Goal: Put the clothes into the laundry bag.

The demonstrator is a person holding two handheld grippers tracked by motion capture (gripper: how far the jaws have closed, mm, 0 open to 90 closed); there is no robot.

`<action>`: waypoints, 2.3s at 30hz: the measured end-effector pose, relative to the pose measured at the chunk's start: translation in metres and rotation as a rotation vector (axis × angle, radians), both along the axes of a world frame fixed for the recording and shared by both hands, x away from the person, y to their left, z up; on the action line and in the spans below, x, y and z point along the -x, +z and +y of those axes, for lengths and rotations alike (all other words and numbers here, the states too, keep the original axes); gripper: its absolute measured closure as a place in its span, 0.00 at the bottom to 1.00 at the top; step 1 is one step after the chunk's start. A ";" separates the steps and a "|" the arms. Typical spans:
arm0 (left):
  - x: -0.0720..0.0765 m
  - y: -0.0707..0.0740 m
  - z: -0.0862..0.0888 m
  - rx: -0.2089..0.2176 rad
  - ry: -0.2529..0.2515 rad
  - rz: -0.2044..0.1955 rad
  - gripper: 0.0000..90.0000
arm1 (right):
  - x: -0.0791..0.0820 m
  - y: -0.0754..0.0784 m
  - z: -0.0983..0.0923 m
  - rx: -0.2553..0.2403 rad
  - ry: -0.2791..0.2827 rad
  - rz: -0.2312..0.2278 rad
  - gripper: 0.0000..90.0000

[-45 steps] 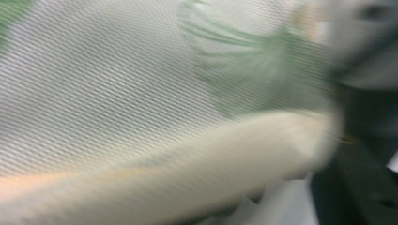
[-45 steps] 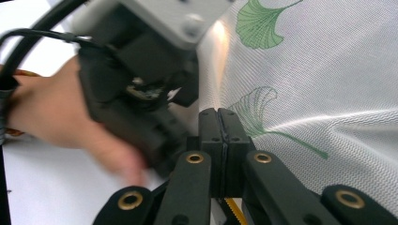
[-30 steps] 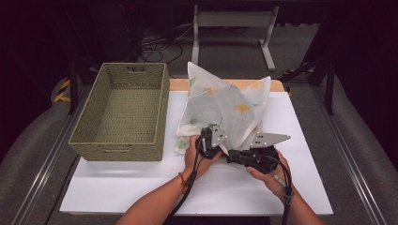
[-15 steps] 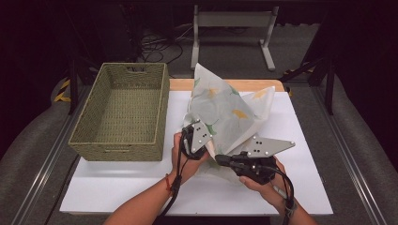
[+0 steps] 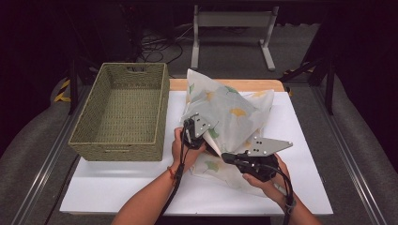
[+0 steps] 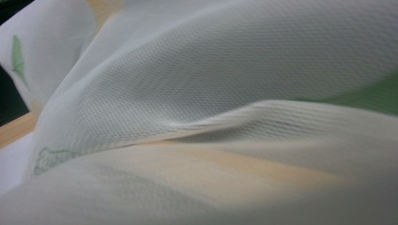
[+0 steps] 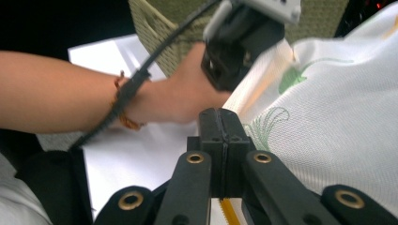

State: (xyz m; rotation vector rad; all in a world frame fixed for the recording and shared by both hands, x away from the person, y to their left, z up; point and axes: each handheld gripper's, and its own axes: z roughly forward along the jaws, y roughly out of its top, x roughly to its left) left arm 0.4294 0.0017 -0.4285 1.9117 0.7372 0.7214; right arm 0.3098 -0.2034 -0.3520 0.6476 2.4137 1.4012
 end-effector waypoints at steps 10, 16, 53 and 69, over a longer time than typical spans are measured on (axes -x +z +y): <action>-0.003 0.002 0.004 0.022 -0.016 0.064 0.78 | -0.012 -0.021 -0.004 0.075 -0.064 0.001 1.00; 0.018 0.015 0.025 0.015 -0.173 0.082 0.57 | -0.015 -0.021 -0.012 0.058 -0.086 0.002 1.00; 0.023 -0.029 -0.007 -0.177 -0.313 0.184 0.98 | -0.017 -0.044 -0.001 0.139 -0.035 0.085 1.00; 0.006 -0.025 -0.012 -0.037 -0.186 0.193 0.94 | -0.019 -0.052 -0.001 0.174 -0.054 0.102 1.00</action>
